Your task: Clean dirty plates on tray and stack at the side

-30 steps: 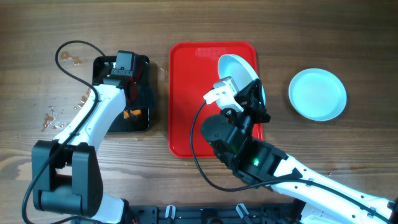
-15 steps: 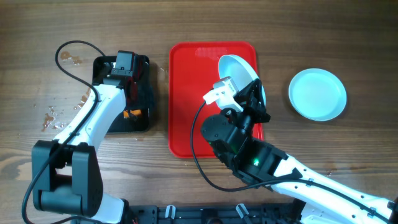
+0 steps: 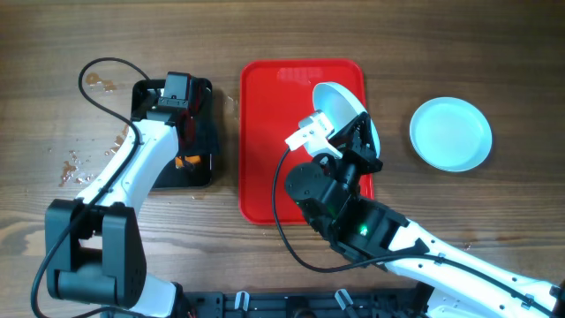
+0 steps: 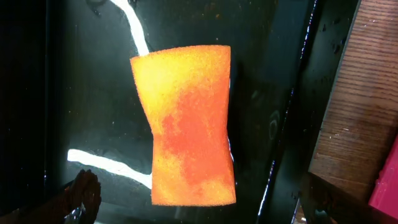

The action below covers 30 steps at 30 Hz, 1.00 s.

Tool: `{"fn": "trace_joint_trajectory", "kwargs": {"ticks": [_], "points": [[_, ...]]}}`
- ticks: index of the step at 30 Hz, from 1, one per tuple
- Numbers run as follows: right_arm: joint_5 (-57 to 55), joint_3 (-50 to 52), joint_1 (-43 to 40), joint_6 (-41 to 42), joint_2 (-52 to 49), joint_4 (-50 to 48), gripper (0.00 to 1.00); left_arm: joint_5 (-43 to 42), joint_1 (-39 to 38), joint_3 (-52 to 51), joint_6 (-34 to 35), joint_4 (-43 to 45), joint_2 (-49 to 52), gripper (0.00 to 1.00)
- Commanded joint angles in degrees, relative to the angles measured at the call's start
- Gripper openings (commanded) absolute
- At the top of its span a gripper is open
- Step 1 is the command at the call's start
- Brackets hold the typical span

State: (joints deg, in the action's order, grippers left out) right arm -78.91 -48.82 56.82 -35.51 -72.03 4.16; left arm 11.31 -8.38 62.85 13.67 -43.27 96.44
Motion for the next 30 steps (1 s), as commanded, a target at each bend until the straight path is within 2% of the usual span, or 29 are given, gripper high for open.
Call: {"fn": "trace_joint_trajectory", "kwargs": {"ticks": [1, 8, 12, 15, 18, 20, 22, 23, 26, 29, 30], "points": [[-0.22, -0.13, 0.24, -0.44, 0.63, -0.31, 0.04, 0.74, 0.31, -0.22, 0.7, -0.02, 0.0, 1.0], [-0.15, -0.13, 0.24, 3.23, 0.63, -0.48, 0.04, 0.72, 0.31, -0.22, 0.7, -0.02, 0.0, 1.0], [8.5, 0.46, 0.17, 7.61, 0.57, 0.52, 0.05, 0.74, 0.31, -0.22, 0.7, -0.02, 0.0, 1.0], [0.17, 0.46, 1.6, 7.67, 0.66, -3.15, 0.04, 0.72, 0.31, -0.22, 0.7, -0.02, 0.0, 1.0], [7.65, 0.52, 0.74, 8.55, 0.59, -2.82, 0.04, 0.72, 0.31, -0.22, 0.7, -0.02, 0.0, 1.0], [-1.05, 0.5, 0.59, 8.66, 0.9, -4.68, 0.04, 0.72, 0.31, -0.22, 0.7, -0.02, 0.0, 1.0], [0.7, 0.52, 0.81, 9.99, 0.9, -4.92, 0.04, 0.74, 0.31, -0.22, 0.7, -0.02, 0.0, 1.0], [8.0, 0.52, 0.46, 7.67, 0.9, -2.45, 0.04, 0.74, 0.31, -0.22, 0.7, -0.02, 0.0, 1.0], [2.67, 0.5, 0.7, 6.14, 1.07, -3.3, 0.04, 0.74, 0.31, -0.22, 0.68, -0.02, 0.0, 1.0], [8.0, 0.5, 0.46, 5.14, 0.98, -1.31, 0.04, 0.72, 0.31, -0.22, 0.7, -0.02, 0.0, 1.0], [3.74, 0.44, 1.33, 3.48, 1.11, -2.45, 0.04, 0.72, 0.31, -0.22, 0.68, -0.02, 0.0, 1.0]]}}
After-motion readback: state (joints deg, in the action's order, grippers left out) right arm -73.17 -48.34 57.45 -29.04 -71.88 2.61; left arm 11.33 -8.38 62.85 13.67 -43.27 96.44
